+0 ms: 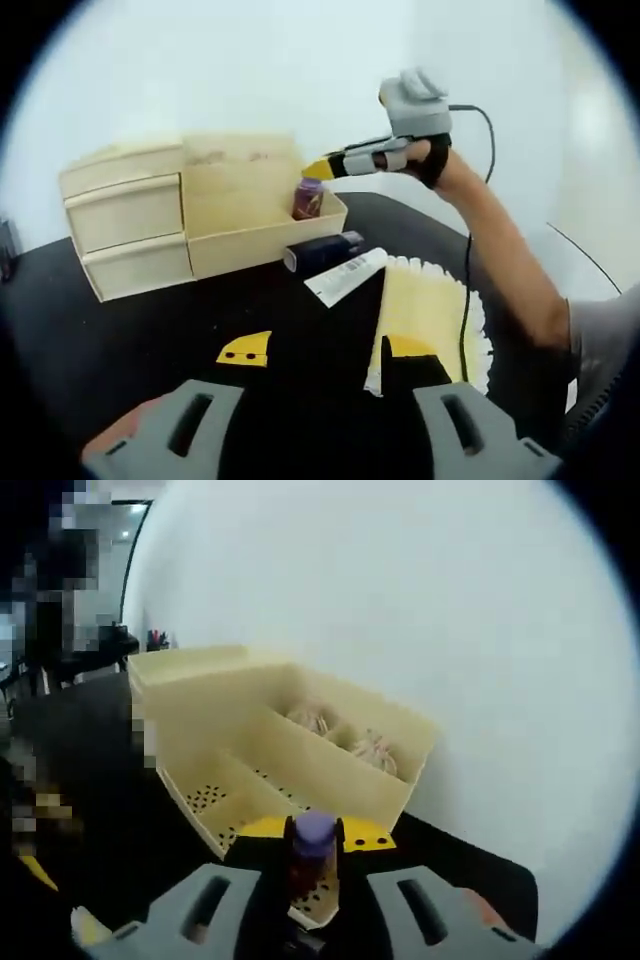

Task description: Open the drawer, pick up the cosmetic bottles from the table one by one, place them into the drawer, release the gripper, close the drawer, and move the gripper away

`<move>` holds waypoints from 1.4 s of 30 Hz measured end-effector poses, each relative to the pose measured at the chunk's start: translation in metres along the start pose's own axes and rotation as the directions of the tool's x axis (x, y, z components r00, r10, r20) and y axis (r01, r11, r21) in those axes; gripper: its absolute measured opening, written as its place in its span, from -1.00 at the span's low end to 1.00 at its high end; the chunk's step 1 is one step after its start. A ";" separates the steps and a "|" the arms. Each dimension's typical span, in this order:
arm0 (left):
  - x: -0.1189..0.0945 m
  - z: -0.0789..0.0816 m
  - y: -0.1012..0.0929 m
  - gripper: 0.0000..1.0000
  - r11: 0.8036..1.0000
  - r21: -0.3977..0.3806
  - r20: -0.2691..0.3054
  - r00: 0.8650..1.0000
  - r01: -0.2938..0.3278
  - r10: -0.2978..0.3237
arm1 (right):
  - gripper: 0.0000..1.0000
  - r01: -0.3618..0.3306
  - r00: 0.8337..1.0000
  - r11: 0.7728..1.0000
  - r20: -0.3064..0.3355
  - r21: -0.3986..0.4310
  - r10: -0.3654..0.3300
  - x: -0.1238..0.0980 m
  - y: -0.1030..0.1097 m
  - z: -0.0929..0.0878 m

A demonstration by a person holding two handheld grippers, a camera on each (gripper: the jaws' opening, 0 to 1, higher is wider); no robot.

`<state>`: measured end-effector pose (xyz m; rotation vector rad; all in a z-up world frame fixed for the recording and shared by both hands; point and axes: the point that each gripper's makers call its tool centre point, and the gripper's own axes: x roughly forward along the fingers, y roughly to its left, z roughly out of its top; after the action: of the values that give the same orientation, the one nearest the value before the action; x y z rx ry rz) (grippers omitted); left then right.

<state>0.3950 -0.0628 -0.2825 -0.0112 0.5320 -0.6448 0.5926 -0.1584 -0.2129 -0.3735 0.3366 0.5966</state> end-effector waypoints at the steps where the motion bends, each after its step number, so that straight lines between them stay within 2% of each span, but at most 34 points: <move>1: 0.000 -0.001 -0.001 -0.25 1.000 0.001 0.000 1.000 0.001 -0.001 | -0.73 -0.039 0.999 0.998 0.008 -0.046 0.039 0.000 0.003 0.001; 3: 0.001 -0.002 -0.002 -0.26 1.000 0.002 -0.001 1.000 0.003 -0.003 | -0.73 -0.048 0.999 0.998 0.010 -0.033 0.048 -0.001 0.001 0.000; 8: 0.002 -0.004 -0.004 -0.26 1.000 0.008 -0.005 1.000 0.007 -0.007 | -0.74 -0.103 0.994 0.990 0.022 -0.092 0.105 -0.003 0.000 -0.001; 9: 0.003 -0.004 -0.004 -0.26 1.000 0.009 -0.006 1.000 0.008 -0.008 | -0.87 -0.075 0.993 0.988 0.080 -0.133 0.086 -0.004 -0.004 0.009; 10: 0.003 -0.004 -0.004 -0.26 1.000 0.008 -0.006 1.000 0.009 -0.009 | -1.00 -0.024 0.996 0.992 0.087 -0.124 0.035 -0.008 -0.012 0.011; 11: 0.003 -0.003 -0.004 -0.26 1.000 0.009 -0.006 1.000 0.010 -0.010 | -1.00 -0.047 0.998 0.992 0.028 -0.121 0.050 -0.008 -0.010 0.002; 12: 0.003 -0.002 -0.003 -0.26 1.000 0.010 -0.006 1.000 0.012 -0.012 | -1.00 -0.058 0.997 0.987 0.038 -0.152 0.064 -0.006 -0.007 0.000; 14: 0.003 -0.002 -0.003 -0.26 1.000 0.012 -0.007 1.000 0.013 -0.013 | -1.00 -0.063 0.996 0.994 0.055 -0.085 0.068 -0.002 -0.005 -0.004; 18: 0.004 -0.002 -0.001 -0.26 1.000 0.016 -0.014 1.000 0.011 -0.011 | -1.00 -0.065 0.995 0.994 0.067 -0.084 0.071 0.001 -0.007 -0.002; 23: 0.003 -0.001 -0.001 -0.26 1.000 0.018 -0.012 1.000 0.010 -0.010 | -0.71 -0.057 0.993 0.997 0.097 -0.059 0.063 -0.006 -0.008 0.004; 26: 0.004 -0.004 -0.003 -0.27 1.000 0.023 -0.013 1.000 0.010 -0.010 | -0.54 -0.081 0.991 0.996 0.100 -0.034 0.084 -0.005 -0.007 -0.002; 30: 0.003 -0.005 -0.004 -0.27 1.000 0.025 -0.012 1.000 0.008 -0.007 | -0.56 -0.080 0.993 0.996 0.082 -0.028 0.082 -0.001 -0.007 -0.013; 33: 0.003 -0.005 -0.003 -0.28 1.000 0.025 -0.012 1.000 0.005 -0.005 | -0.59 -0.089 0.992 0.996 0.094 -0.005 0.089 0.000 -0.004 -0.015; 34: 0.003 -0.004 -0.002 -0.28 1.000 0.025 -0.012 1.000 0.005 -0.005 | -0.64 -0.085 0.992 0.996 0.092 -0.002 0.085 0.001 -0.004 -0.017; 35: 0.002 -0.004 -0.001 -0.28 1.000 0.025 -0.012 1.000 0.005 -0.004 | -0.69 -0.050 0.995 0.999 0.090 0.008 0.049 0.000 -0.008 -0.017; 37: 0.002 -0.001 0.001 -0.28 1.000 0.026 -0.012 1.000 0.004 -0.004 | -0.70 -0.039 0.996 0.997 0.077 0.060 0.034 0.002 -0.007 -0.018; 41: 0.002 -0.001 0.001 -0.28 1.000 0.029 -0.011 1.000 0.005 -0.004 | -0.70 0.025 0.999 0.998 0.034 0.049 -0.027 0.001 -0.003 -0.020; 42: 0.002 -0.002 0.001 -0.28 1.000 0.030 -0.011 1.000 0.005 -0.004 | -0.70 0.064 0.998 0.997 0.009 0.053 -0.065 0.001 -0.004 -0.021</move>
<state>0.3958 -0.0630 -0.2852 0.0195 0.5327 -0.6575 0.5911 -0.1702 -0.2312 -0.3293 0.3279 0.5254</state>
